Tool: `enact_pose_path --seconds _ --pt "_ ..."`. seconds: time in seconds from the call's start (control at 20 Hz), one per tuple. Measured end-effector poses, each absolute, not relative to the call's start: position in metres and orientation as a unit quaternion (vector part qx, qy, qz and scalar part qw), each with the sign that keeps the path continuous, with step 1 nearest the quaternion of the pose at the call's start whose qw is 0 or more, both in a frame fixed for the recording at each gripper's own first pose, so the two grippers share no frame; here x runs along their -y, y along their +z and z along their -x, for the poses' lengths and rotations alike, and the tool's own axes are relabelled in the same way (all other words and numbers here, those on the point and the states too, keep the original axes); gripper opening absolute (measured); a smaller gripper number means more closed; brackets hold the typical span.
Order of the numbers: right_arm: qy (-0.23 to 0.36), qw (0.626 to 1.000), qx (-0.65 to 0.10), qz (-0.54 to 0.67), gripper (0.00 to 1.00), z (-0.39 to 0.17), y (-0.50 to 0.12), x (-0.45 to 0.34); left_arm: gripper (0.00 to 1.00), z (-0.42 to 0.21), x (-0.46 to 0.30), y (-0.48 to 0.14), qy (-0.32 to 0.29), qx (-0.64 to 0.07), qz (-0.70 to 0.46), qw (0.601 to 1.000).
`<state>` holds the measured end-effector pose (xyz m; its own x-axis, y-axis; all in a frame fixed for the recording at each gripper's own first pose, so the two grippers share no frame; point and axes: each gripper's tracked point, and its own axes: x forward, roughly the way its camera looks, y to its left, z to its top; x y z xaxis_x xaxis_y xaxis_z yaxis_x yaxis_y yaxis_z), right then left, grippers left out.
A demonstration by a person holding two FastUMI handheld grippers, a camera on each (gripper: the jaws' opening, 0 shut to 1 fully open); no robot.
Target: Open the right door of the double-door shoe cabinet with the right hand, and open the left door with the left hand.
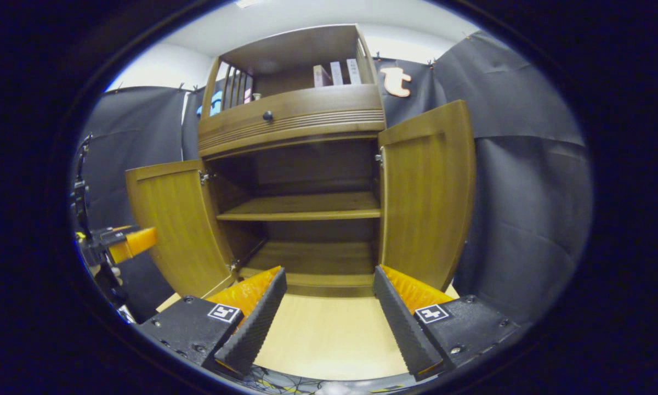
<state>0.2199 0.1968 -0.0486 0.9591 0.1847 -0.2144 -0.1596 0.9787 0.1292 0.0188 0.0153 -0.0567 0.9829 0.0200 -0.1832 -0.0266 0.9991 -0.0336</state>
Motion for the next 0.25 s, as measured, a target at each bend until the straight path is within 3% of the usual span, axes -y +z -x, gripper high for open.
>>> enact_pose_path --seconds 0.25 --pt "0.052 0.991 -0.101 -0.067 1.0 -0.219 -0.043 -0.178 0.96 -0.024 0.025 -0.069 -0.031 -0.103 0.034 0.994"
